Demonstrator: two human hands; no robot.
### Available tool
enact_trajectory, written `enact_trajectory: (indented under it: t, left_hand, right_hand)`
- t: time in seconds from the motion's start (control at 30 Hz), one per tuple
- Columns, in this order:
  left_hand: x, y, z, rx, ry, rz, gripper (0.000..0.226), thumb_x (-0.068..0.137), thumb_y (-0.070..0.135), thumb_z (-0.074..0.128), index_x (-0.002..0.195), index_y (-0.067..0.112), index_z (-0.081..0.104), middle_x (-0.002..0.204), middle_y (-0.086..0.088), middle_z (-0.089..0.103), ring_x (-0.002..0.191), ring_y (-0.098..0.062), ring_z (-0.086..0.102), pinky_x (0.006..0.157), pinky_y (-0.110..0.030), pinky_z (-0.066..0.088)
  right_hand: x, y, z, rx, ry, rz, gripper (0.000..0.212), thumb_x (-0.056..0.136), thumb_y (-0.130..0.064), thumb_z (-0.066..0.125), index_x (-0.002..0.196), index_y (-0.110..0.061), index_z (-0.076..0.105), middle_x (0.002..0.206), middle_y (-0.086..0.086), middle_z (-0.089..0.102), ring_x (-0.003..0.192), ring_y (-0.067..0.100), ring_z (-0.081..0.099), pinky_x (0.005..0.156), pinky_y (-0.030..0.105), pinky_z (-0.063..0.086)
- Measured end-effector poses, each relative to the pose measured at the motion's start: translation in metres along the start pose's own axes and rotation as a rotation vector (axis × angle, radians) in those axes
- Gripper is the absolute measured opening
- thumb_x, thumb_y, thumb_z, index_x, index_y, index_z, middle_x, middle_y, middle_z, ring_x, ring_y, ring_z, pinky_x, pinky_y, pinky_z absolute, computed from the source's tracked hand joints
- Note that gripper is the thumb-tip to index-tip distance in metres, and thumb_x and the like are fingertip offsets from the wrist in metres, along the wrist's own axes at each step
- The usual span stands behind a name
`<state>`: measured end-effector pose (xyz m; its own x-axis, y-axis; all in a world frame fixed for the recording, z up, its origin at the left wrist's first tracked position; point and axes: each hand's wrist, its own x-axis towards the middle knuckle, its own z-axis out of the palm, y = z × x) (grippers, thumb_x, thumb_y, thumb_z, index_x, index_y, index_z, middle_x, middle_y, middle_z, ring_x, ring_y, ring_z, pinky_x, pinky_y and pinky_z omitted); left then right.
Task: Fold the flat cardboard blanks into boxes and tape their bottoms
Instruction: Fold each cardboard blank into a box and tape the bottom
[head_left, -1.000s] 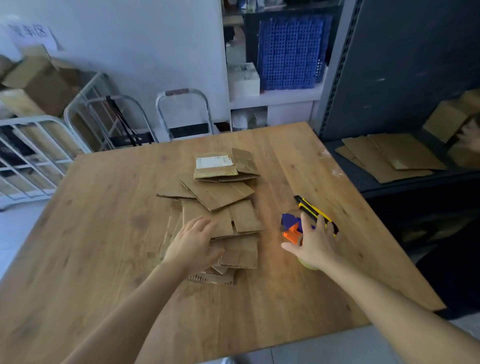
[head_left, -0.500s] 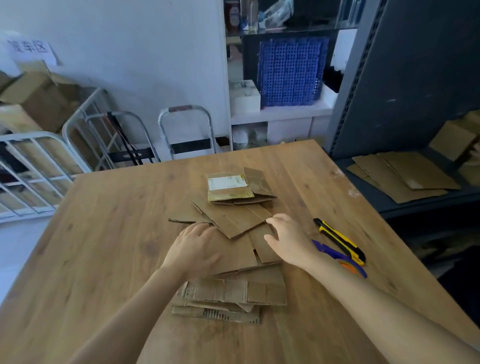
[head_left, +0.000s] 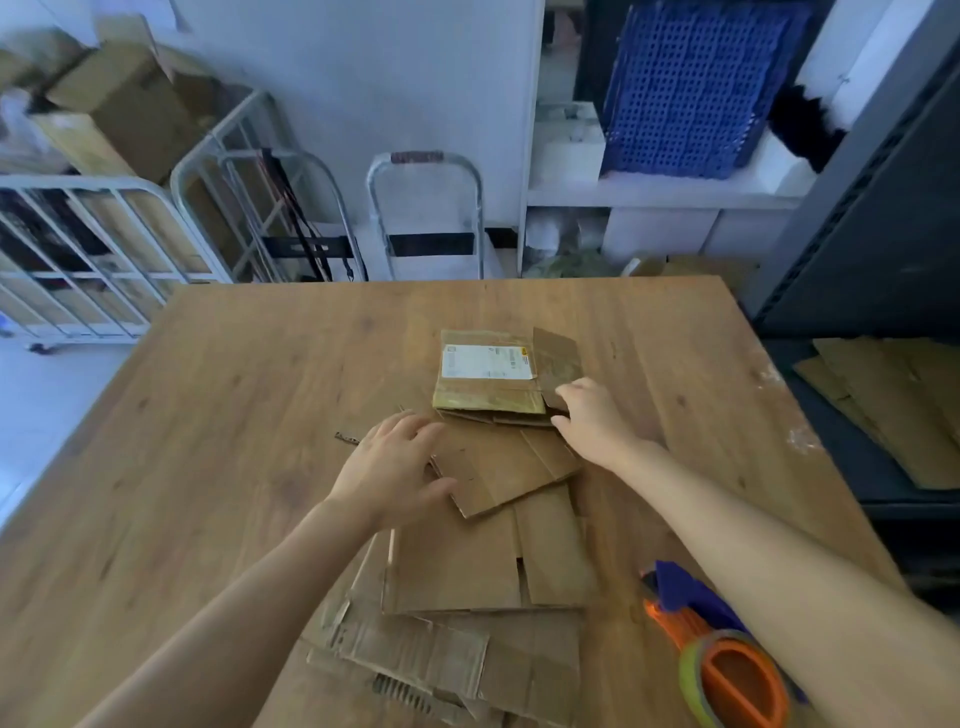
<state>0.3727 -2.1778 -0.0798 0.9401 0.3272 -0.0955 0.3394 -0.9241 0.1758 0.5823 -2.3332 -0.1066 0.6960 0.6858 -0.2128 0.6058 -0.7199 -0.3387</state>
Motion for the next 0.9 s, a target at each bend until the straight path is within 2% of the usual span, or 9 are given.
enact_trajectory:
  t: [0.1, 0.17, 0.23, 0.33, 0.43, 0.53, 0.67, 0.8, 0.9]
  left_hand:
    - [0.006, 0.000, 0.004, -0.027, 0.012, -0.010, 0.068, 0.085, 0.053, 0.060, 0.141, 0.019, 0.042, 0.146, -0.003, 0.041, 0.139, -0.022, 0.030, 0.114, -0.036, 0.025]
    - [0.008, 0.002, 0.006, -0.034, 0.018, -0.012, 0.068, 0.084, 0.053, 0.061, 0.140, 0.018, 0.044, 0.145, -0.004, 0.043, 0.138, -0.023, 0.032, 0.113, -0.036, 0.026]
    - [0.009, 0.003, 0.005, -0.043, 0.021, -0.015, 0.068, 0.084, 0.053, 0.062, 0.140, 0.017, 0.045, 0.145, -0.004, 0.043, 0.138, -0.023, 0.032, 0.113, -0.036, 0.026]
    - [0.005, 0.004, 0.001, -0.030, 0.019, -0.024, 0.072, 0.085, 0.055, 0.058, 0.144, 0.019, 0.039, 0.147, -0.002, 0.039, 0.140, -0.021, 0.029, 0.114, -0.034, 0.024]
    - [-0.003, 0.003, -0.011, -0.035, 0.040, -0.035, 0.072, 0.086, 0.053, 0.057, 0.146, 0.019, 0.035, 0.148, -0.001, 0.038, 0.139, -0.020, 0.029, 0.114, -0.032, 0.024]
    - [-0.017, -0.002, -0.028, -0.064, 0.084, -0.061, 0.074, 0.087, 0.053, 0.057, 0.146, 0.016, 0.034, 0.148, -0.002, 0.039, 0.139, -0.020, 0.029, 0.114, -0.034, 0.025]
    - [-0.047, -0.020, -0.056, -0.079, 0.150, -0.082, 0.080, 0.087, 0.053, 0.057, 0.150, 0.016, 0.025, 0.150, -0.003, 0.036, 0.140, -0.020, 0.028, 0.114, -0.035, 0.026]
    - [-0.089, -0.045, -0.082, -0.097, 0.235, -0.093, 0.081, 0.088, 0.052, 0.058, 0.152, 0.018, 0.020, 0.155, -0.001, 0.028, 0.143, -0.018, 0.023, 0.116, -0.036, 0.026]
    - [-0.126, -0.072, -0.094, -0.110, 0.297, -0.112, 0.080, 0.088, 0.054, 0.056, 0.152, 0.021, 0.020, 0.159, 0.000, 0.018, 0.145, -0.017, 0.019, 0.116, -0.037, 0.027]
  right_hand:
    - [0.010, 0.011, 0.009, -0.034, 0.005, 0.015, 0.027, 0.095, -0.016, 0.052, 0.118, -0.002, 0.057, 0.121, 0.013, 0.053, 0.112, 0.031, 0.051, 0.093, 0.038, 0.044]
    - [0.013, 0.017, 0.013, -0.072, 0.028, 0.010, 0.019, 0.096, -0.010, 0.045, 0.105, -0.003, 0.060, 0.108, 0.012, 0.057, 0.097, 0.030, 0.056, 0.079, 0.036, 0.048]
    - [0.013, 0.017, 0.011, -0.092, 0.066, 0.015, 0.019, 0.095, -0.005, 0.039, 0.093, -0.005, 0.058, 0.098, 0.012, 0.059, 0.084, 0.027, 0.056, 0.065, 0.031, 0.040]
    - [0.007, 0.006, -0.001, -0.025, 0.187, -0.008, 0.021, 0.098, -0.007, 0.038, 0.085, -0.005, 0.055, 0.084, 0.013, 0.061, 0.073, 0.029, 0.055, 0.058, 0.030, 0.034]
    - [-0.009, -0.015, -0.017, 0.157, 0.324, -0.018, 0.024, 0.098, -0.013, 0.041, 0.076, -0.005, 0.049, 0.067, 0.009, 0.052, 0.063, 0.027, 0.050, 0.051, 0.033, 0.030]
    - [-0.028, -0.043, -0.031, 0.318, 0.363, -0.046, 0.030, 0.096, -0.011, 0.041, 0.066, -0.005, 0.042, 0.058, 0.006, 0.043, 0.056, 0.021, 0.040, 0.051, 0.034, 0.024]
    - [-0.061, -0.087, -0.053, 0.454, 0.397, -0.042, 0.039, 0.096, -0.009, 0.042, 0.058, -0.014, 0.031, 0.055, 0.000, 0.034, 0.053, 0.013, 0.031, 0.051, 0.031, 0.022]
    - [-0.097, -0.137, -0.066, 0.656, 0.383, -0.003, 0.033, 0.097, -0.008, 0.042, 0.064, -0.009, 0.040, 0.059, 0.004, 0.035, 0.055, 0.016, 0.033, 0.051, 0.030, 0.027]
    - [-0.121, -0.180, -0.061, 0.723, 0.305, 0.011, 0.033, 0.099, -0.012, 0.044, 0.066, -0.009, 0.044, 0.061, 0.005, 0.036, 0.058, 0.017, 0.037, 0.051, 0.027, 0.029]
